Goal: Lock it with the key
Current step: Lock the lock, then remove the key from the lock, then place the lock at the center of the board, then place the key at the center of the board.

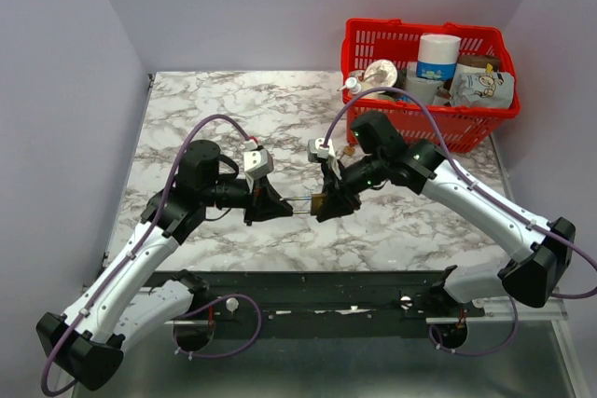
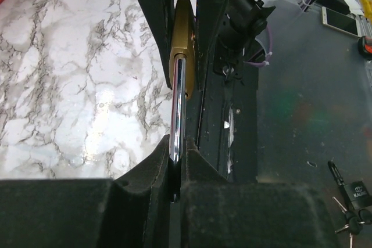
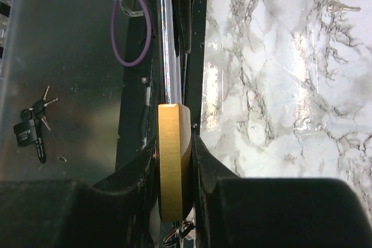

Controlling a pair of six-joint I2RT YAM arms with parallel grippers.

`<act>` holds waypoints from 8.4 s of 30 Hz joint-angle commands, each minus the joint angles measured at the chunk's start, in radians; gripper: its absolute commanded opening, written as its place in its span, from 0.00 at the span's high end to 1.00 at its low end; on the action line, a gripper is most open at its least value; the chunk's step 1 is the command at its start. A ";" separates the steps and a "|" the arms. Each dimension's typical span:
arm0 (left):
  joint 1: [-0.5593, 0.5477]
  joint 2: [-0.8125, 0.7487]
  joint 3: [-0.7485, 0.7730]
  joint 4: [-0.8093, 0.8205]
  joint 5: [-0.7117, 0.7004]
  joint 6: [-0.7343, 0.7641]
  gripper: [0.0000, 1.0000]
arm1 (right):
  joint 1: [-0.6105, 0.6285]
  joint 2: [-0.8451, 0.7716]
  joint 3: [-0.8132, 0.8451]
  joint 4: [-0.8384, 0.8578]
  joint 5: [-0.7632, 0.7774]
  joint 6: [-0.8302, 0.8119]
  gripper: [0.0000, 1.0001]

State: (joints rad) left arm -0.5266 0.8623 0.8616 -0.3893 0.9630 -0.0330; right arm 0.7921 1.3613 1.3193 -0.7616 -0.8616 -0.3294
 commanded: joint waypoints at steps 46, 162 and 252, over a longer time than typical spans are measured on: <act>0.155 0.126 0.157 0.294 -0.237 -0.466 0.30 | -0.010 -0.040 -0.075 0.455 0.307 0.323 0.99; 0.145 0.234 0.077 0.474 -0.764 -1.091 1.00 | 0.015 -0.079 -0.290 0.516 0.533 0.408 0.99; 0.214 0.494 0.277 -0.079 -0.807 -0.426 0.01 | 0.024 0.251 -0.356 0.671 0.296 0.881 0.99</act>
State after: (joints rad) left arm -0.3653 1.4952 1.1198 -0.5007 0.0944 -0.4545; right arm 0.8177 1.5341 0.9466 -0.1677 -0.5262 0.4919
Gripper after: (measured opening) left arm 0.985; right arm 0.013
